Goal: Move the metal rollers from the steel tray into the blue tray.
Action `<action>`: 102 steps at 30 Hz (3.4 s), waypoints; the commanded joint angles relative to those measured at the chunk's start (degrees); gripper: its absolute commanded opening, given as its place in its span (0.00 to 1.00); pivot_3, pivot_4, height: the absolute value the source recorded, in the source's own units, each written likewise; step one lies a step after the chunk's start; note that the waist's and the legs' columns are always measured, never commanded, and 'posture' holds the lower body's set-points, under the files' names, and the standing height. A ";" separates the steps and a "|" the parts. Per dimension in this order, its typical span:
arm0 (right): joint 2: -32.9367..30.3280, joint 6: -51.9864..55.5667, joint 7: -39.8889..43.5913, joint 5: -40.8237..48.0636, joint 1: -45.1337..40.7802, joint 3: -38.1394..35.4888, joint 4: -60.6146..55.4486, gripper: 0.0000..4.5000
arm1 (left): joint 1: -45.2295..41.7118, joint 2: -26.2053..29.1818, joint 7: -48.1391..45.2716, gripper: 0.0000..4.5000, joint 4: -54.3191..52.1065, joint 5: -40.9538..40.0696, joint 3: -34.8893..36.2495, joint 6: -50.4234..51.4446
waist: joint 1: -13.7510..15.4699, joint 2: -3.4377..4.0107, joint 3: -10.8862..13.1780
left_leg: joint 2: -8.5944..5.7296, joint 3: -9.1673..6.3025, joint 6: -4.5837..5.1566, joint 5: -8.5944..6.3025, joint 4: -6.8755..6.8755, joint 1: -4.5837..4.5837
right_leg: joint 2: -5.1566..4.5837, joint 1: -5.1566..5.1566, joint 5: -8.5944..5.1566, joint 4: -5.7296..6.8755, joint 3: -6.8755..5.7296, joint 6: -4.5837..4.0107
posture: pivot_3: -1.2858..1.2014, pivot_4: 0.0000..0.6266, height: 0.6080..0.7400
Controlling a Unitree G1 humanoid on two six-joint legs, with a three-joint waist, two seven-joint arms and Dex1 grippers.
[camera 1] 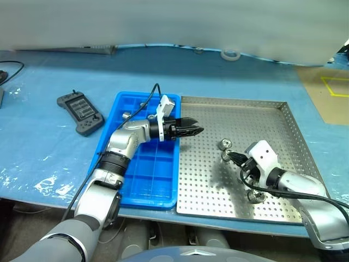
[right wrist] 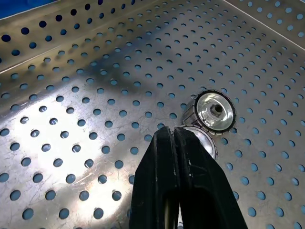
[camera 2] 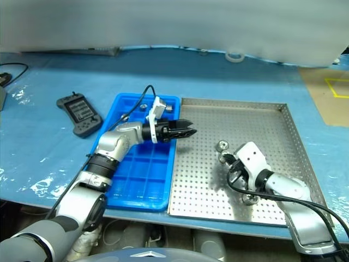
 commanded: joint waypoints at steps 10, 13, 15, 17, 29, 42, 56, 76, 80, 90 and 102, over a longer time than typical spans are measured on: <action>1.58 -1.23 -1.93 0.13 -2.74 -2.13 2.44 0.57 | -0.01 0.17 -0.35 0.66 -1.74 -0.53 0.55 -0.35 | -0.01 0.01 0.00 | 0.01 0.00 -0.03 0.01 -0.05 0.04 | 0.00 0.00 0.00 0.02 0.00 0.00 | 0.38 0.24 1.00; 2.00 -0.97 -1.81 -0.03 -1.60 0.16 2.03 0.64 | -0.05 0.03 -0.26 0.66 -1.57 -0.53 0.51 -0.39 | -0.01 0.01 0.00 | 0.00 0.01 -0.02 0.02 -0.07 0.00 | 0.00 -0.03 0.00 -0.01 0.00 0.00 | 0.38 0.24 1.00; 1.90 -1.69 -1.37 -0.22 -0.68 1.01 2.67 0.64 | -0.21 -0.09 -0.20 0.66 -1.24 -0.46 0.53 -0.51 | -0.02 0.01 0.00 | 0.00 0.02 0.00 0.01 -0.07 -0.02 | 0.00 -0.04 0.00 -0.02 0.00 0.00 | 0.38 0.24 1.00; 1.62 -3.00 -1.19 -0.57 -0.13 0.82 4.01 0.64 | -0.32 -0.16 -0.11 0.66 -1.03 -0.31 0.51 -0.63 | 0.00 0.01 0.00 | 0.00 0.02 -0.01 0.01 -0.05 0.00 | 0.00 -0.02 0.00 -0.01 0.00 0.00 | 0.38 0.24 1.00; 2.53 -0.71 -4.02 -1.07 -3.70 -0.03 4.08 0.64 | -0.30 -0.01 0.13 0.66 -0.85 0.20 0.49 -0.79 | -0.11 0.01 0.00 | 0.01 0.02 -0.01 0.02 -0.05 0.02 | 0.00 -0.02 0.01 0.01 0.00 -0.01 | 0.38 0.24 1.00; 3.31 0.10 -6.81 -3.43 -6.12 1.50 5.48 0.38 | 0.07 -0.29 0.35 0.66 -0.90 0.81 0.39 -1.11 | -0.05 0.01 0.00 | 0.01 0.02 -0.03 0.02 -0.04 0.02 | 0.00 -0.01 0.01 0.01 0.00 -0.01 | 0.38 0.24 1.00; 3.07 -1.16 -6.92 -3.51 -3.66 -0.51 5.80 0.99 | -0.26 -0.70 0.38 0.66 -0.22 0.89 0.60 -1.56 | 0.04 0.02 0.00 | 0.01 0.02 -0.02 0.02 -0.04 0.01 | 0.00 -0.01 0.01 0.01 0.00 -0.01 | 0.38 0.24 1.00; 5.45 -8.24 -5.94 -2.42 -3.86 -0.32 13.61 0.99 | -0.64 -1.09 0.34 0.66 0.66 1.00 0.54 -2.06 | -0.25 0.02 -0.02 | 0.03 0.06 -0.02 0.02 0.00 0.09 | 0.00 0.06 0.03 0.03 0.00 -0.04 | 0.37 0.24 1.00; 5.43 -7.35 -5.73 -2.67 -5.38 0.32 14.41 0.99 | -0.89 -1.46 0.38 0.66 1.45 1.20 0.61 -2.37 | -0.20 0.02 -0.02 | 0.03 0.06 -0.02 0.02 0.00 0.04 | 0.00 0.02 0.03 0.02 0.00 -0.04 | 0.37 0.24 1.00; 3.17 -2.13 -5.16 -1.71 -2.69 -1.42 8.52 0.55 | -0.40 -1.28 0.59 0.66 1.31 1.47 0.48 -2.66 | -0.12 0.03 -0.01 | 0.03 0.06 -0.01 0.01 -0.01 0.04 | 0.00 0.02 0.03 0.01 0.00 -0.04 | 0.38 0.24 1.00; 4.51 -5.29 -4.90 -2.98 -5.75 1.11 13.86 0.38 | -0.93 -0.86 0.35 0.66 1.76 1.51 0.51 -2.73 | -0.01 0.03 -0.01 | 0.02 0.07 -0.01 0.02 -0.05 -0.01 | 0.00 -0.02 0.03 -0.01 0.00 -0.04 | 0.37 0.24 1.00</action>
